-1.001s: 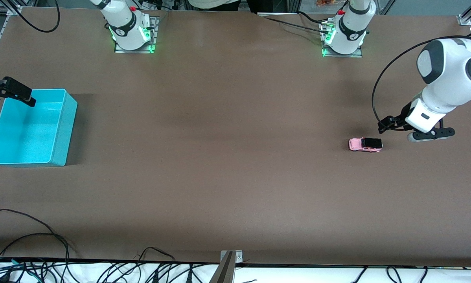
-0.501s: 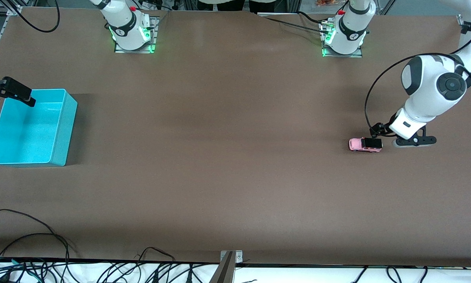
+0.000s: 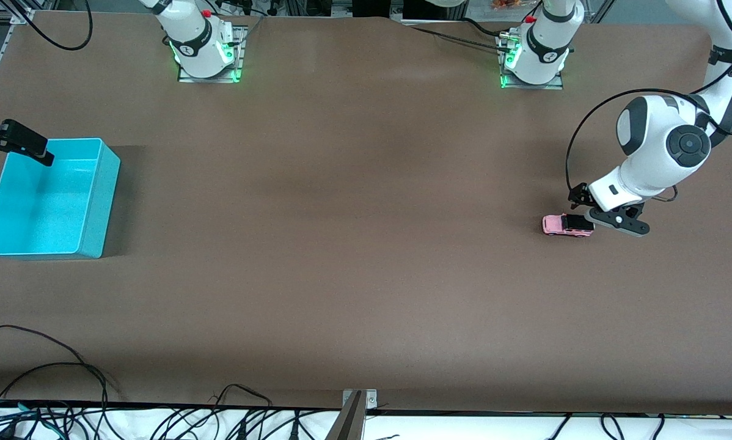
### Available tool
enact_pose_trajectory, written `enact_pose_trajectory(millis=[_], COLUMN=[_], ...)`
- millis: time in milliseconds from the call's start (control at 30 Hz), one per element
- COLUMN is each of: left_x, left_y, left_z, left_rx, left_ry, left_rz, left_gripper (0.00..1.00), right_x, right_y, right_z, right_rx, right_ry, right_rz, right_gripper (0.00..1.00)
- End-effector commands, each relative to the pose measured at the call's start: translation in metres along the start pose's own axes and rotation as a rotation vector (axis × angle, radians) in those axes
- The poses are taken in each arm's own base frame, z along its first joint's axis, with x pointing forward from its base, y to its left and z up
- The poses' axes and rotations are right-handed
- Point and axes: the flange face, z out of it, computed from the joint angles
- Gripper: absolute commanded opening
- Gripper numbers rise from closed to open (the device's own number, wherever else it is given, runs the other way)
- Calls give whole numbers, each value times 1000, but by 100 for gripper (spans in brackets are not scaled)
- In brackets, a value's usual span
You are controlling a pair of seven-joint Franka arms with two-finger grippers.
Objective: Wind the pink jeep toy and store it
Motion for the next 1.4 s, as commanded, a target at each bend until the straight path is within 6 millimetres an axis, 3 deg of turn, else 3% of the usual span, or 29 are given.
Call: enact_pose_trajectory(millis=[0,200,701,1368], left_x=[-2,-9,1,9], left_y=[-1,-12,-12,-12], left_z=[11,23,47,79], left_rx=[4,-9,27,50], left_ry=[-14,-29,35,69], left_rz=[262,462,827,962], left_gripper=[100,100,99,100], right_x=[1,1,1,1], right_y=[2,2,2,2], right_z=[-6,-6,-6,-6], right_rx=[19,19,19,19], right_ry=[3,3,5,5], right_rz=[0,0,-1,-1], right_gripper=[100,100,100,100])
